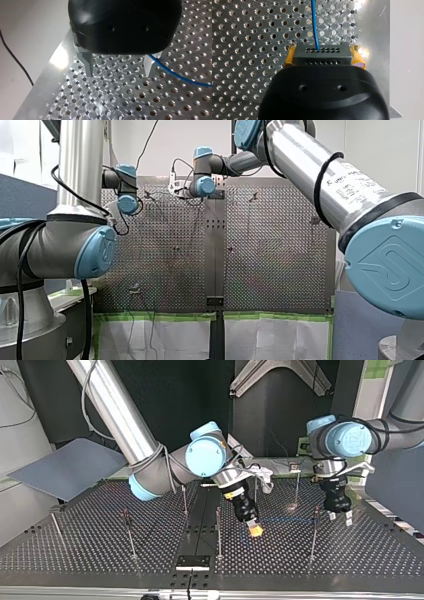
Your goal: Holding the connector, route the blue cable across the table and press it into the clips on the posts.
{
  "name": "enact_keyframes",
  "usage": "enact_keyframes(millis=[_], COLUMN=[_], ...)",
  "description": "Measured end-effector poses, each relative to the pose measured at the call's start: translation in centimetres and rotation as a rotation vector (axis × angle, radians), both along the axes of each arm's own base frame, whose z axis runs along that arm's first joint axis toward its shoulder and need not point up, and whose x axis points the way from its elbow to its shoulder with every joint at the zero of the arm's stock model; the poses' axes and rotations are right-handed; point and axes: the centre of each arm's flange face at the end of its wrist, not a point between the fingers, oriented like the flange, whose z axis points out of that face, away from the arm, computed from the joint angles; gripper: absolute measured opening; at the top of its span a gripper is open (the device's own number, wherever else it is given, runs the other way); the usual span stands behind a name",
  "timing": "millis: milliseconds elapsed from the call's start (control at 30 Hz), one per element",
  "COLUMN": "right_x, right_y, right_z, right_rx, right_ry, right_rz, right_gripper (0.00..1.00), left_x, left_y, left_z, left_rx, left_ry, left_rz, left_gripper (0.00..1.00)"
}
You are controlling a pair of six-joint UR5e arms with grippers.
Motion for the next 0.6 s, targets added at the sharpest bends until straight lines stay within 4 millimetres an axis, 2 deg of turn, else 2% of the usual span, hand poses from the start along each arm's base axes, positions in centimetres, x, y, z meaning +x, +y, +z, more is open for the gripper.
enact_keyframes(millis=[333, 600], right_x=[-0.5, -1.0], right_y=[-0.8, -1.6], right_z=[0.0, 0.0], right_rx=[0.003, 0.004], right_ry=[-0.001, -0.002], right_rz=[-0.026, -0.044], right_gripper=[0.00, 0.00], left_x=[-4.1, -7.4], left_y=[-1.8, -3.5], left_z=[0.7, 0.3], left_rx=[-0.018, -0.047], left_ry=[0.059, 0.110], left_rz=[-0.012, -0.087], left_gripper=[1.00, 1.00])
